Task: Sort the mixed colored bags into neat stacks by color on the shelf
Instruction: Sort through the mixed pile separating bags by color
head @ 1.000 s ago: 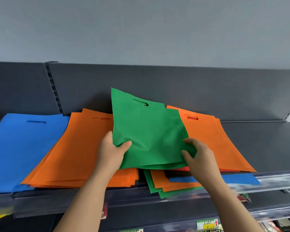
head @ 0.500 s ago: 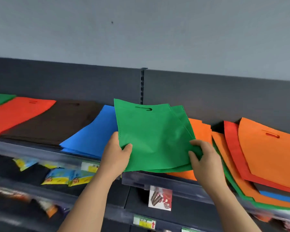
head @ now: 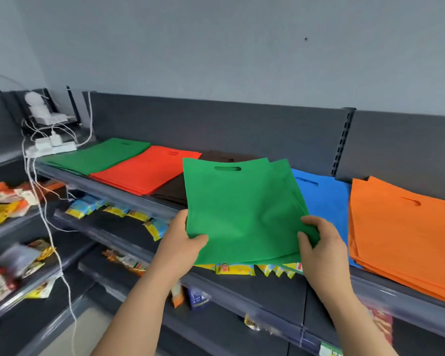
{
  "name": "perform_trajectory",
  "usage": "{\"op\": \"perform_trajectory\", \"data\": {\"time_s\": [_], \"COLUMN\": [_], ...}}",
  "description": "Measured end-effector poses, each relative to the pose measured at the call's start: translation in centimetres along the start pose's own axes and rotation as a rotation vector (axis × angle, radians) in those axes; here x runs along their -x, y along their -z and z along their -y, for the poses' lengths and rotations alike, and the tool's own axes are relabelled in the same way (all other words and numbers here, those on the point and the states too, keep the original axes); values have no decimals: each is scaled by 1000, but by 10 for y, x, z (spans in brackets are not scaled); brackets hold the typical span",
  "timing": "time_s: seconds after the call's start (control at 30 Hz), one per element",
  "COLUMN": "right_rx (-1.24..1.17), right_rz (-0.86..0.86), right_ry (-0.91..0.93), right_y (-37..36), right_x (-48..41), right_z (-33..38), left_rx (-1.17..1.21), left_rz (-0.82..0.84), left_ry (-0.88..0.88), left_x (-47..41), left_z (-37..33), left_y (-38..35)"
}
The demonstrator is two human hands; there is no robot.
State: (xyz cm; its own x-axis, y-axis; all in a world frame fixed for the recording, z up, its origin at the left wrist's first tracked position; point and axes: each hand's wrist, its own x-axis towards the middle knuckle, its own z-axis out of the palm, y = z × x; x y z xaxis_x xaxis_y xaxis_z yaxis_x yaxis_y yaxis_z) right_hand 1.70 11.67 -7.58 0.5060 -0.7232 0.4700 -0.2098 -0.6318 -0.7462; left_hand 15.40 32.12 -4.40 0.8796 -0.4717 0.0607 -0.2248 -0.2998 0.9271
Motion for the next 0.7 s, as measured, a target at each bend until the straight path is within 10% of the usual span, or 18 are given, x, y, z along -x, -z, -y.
{"op": "perform_trajectory", "data": {"time_s": [0.7], "right_rx": [-130], "right_rz": [177], "right_ry": [194], "right_y": [-266], "right_x": [-103], "right_z": [123], "left_rx": [18], "left_rz": [-438], "left_ry": [20], "left_x": [-172], "left_z": [99], "left_y": [180]}}
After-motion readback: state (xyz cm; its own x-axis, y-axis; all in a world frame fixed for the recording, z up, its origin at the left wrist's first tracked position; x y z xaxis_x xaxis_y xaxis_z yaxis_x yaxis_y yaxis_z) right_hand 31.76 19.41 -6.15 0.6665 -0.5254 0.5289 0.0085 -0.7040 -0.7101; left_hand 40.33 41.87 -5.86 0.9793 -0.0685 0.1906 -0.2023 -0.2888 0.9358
